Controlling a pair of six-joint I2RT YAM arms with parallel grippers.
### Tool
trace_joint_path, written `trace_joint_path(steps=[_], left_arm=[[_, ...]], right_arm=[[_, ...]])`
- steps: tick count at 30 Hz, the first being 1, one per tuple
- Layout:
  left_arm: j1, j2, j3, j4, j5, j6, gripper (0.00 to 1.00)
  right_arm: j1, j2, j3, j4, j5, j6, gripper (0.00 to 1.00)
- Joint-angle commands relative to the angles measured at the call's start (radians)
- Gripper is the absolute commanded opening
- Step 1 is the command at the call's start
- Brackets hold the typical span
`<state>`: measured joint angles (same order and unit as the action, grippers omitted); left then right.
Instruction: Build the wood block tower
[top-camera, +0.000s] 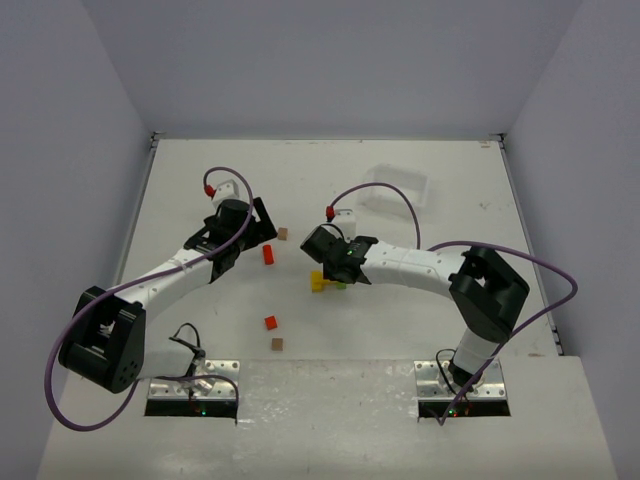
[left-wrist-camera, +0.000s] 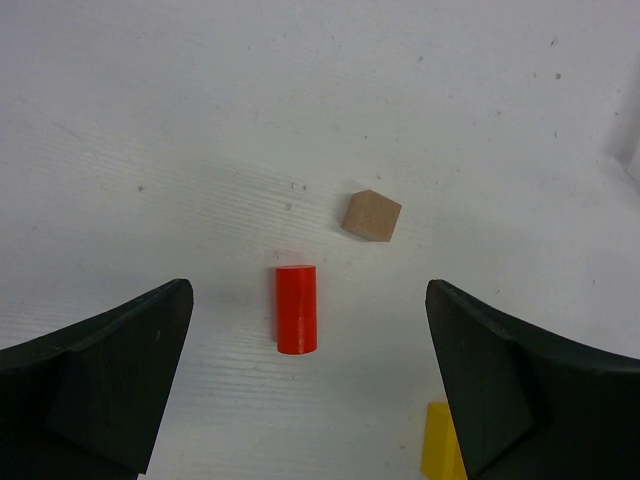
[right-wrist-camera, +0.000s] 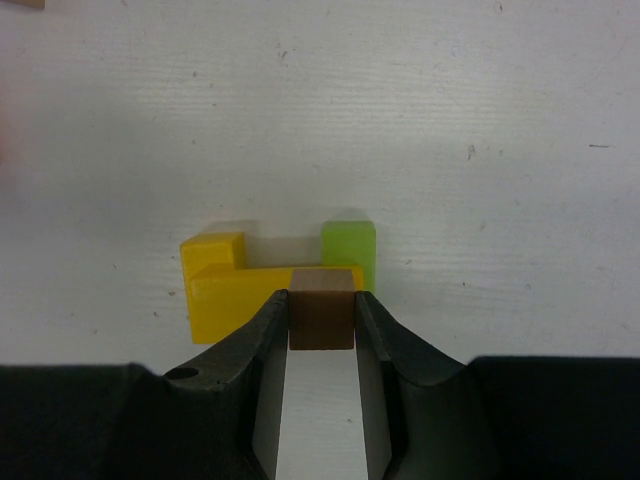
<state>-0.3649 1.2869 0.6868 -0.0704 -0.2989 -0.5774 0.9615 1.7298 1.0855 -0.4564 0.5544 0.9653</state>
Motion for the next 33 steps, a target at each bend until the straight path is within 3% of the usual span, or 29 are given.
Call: trace_joint_path(steps=[1,22,33], left_arm=[[0.012,-0.017,-0.001,0.05,0.0,-0.007,1.0],[0.012,-0.015,-0.001,0.049,0.01,-0.006,1.0],[0.012,-0.014,-0.003,0.054,0.021,-0.003,1.0]], right_arm=[[0.013,-0.022,0.022,-0.004,0.046,0.02,0.31],[0.015,-0.029,0.013,-0.021,0.068,0.029,0.33],[0.014,-0.031,0.014,-0.019,0.066,0.033,0.44]])
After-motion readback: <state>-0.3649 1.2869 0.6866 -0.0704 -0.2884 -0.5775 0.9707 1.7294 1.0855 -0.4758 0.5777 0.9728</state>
